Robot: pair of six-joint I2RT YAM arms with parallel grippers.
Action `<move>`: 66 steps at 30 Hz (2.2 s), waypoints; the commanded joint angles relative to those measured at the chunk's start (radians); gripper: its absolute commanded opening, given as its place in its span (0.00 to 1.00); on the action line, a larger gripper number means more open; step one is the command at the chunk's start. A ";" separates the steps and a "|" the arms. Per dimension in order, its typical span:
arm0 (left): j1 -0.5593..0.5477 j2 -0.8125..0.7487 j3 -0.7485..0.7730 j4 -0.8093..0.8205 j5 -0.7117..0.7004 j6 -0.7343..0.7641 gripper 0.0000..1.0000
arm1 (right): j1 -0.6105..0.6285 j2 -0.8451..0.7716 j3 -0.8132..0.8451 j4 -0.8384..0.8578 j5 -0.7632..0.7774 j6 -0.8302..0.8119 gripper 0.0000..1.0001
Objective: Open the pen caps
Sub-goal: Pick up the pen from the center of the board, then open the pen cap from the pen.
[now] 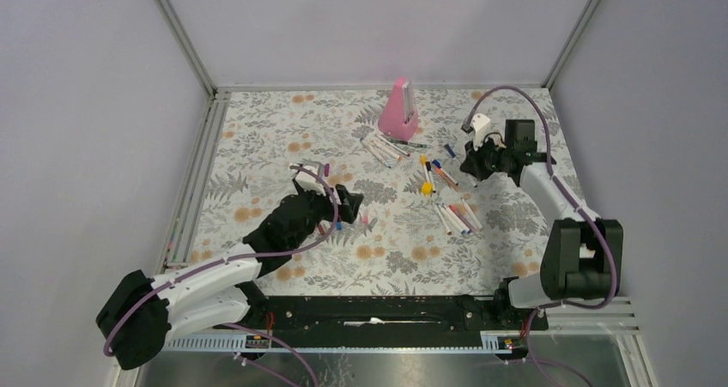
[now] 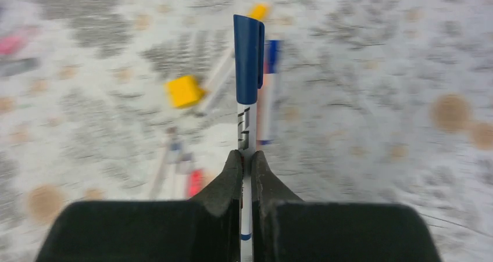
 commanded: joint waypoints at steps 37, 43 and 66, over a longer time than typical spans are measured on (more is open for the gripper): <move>-0.091 0.676 0.377 0.696 0.263 -0.550 0.75 | 0.004 -0.137 -0.295 0.292 -0.793 0.545 0.00; -0.099 0.706 0.421 0.656 0.265 -0.543 0.63 | 0.008 -0.133 -0.286 0.252 -0.783 0.528 0.00; -0.124 0.748 0.479 0.594 0.270 -0.531 0.20 | 0.014 -0.126 -0.280 0.223 -0.775 0.505 0.00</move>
